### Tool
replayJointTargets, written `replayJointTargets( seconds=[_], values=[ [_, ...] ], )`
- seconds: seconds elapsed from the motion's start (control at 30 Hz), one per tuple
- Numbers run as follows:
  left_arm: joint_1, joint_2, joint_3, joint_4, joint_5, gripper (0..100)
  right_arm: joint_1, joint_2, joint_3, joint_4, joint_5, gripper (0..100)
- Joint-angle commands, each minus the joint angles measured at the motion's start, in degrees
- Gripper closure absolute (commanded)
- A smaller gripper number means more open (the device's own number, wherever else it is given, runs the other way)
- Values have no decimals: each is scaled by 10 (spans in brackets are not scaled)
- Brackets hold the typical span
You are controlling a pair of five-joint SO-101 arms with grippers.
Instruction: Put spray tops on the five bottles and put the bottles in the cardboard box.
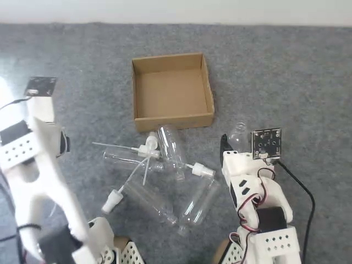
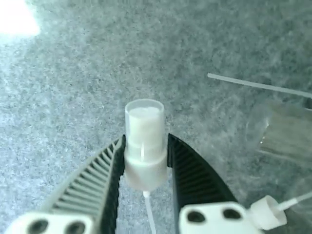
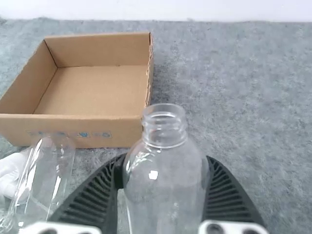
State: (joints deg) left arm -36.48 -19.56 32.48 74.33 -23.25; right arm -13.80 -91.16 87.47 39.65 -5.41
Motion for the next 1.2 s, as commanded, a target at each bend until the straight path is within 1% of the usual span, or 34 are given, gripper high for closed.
replayJointTargets(
  seconds=[0.0, 0.33, 1.03, 1.17],
  values=[
    [-1, -85, 22, -40, 31, 987, -5, -8, -7, -24, 1, 890],
    [1, -193, 44, -40, 91, 987, -5, -8, -7, -23, 1, 890],
    [2, -372, 49, -40, 280, 987, 0, -9, -11, -20, 1, 890],
    [18, -404, 48, -40, 309, 987, 0, -9, -11, -22, 1, 890]
  ],
)
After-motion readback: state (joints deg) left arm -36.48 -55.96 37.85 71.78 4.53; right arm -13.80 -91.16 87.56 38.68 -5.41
